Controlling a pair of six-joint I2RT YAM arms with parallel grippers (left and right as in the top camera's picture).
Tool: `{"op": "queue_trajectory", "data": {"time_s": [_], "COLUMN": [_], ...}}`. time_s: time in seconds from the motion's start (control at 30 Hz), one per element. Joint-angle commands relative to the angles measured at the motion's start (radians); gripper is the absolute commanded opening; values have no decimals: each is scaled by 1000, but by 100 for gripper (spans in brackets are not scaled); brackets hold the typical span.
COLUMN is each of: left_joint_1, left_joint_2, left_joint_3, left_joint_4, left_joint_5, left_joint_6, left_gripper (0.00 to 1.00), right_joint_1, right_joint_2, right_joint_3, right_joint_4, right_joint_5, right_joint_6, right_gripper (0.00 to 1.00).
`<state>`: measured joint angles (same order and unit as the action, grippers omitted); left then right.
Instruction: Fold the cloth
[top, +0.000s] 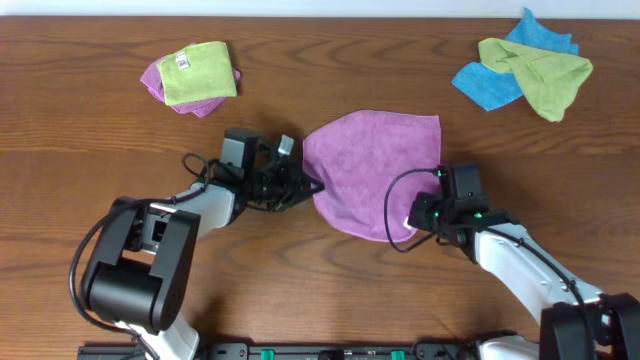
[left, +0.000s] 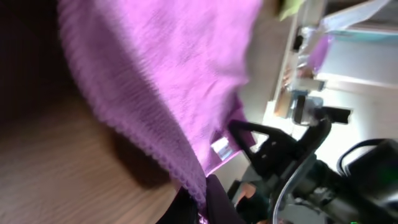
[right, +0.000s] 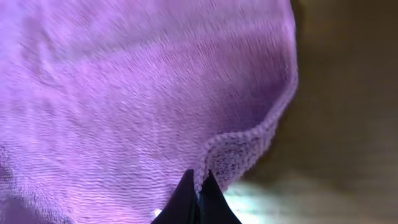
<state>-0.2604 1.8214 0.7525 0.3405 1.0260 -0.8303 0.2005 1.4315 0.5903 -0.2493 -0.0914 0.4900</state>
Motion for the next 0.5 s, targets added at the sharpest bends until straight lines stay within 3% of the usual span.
{"op": "queue_trajectory", "data": {"time_s": [0.0, 0.17, 0.47], "left_joint_1": [38, 89, 99], "left_joint_2": [3, 3, 6], "left_joint_3": [20, 129, 404], "left_joint_4": [64, 76, -48], "left_joint_5": [-8, -161, -396], "left_joint_6": [-126, -178, -37], "left_gripper": [6, 6, 6], "right_joint_1": [-6, -7, -12], "right_joint_2": [-13, 14, 219], "right_joint_3": [79, 183, 463], "right_joint_4": [54, 159, 173], "right_joint_5": [13, 59, 74], "right_joint_6": [-75, -92, -184], "right_gripper": [1, 1, 1]}}
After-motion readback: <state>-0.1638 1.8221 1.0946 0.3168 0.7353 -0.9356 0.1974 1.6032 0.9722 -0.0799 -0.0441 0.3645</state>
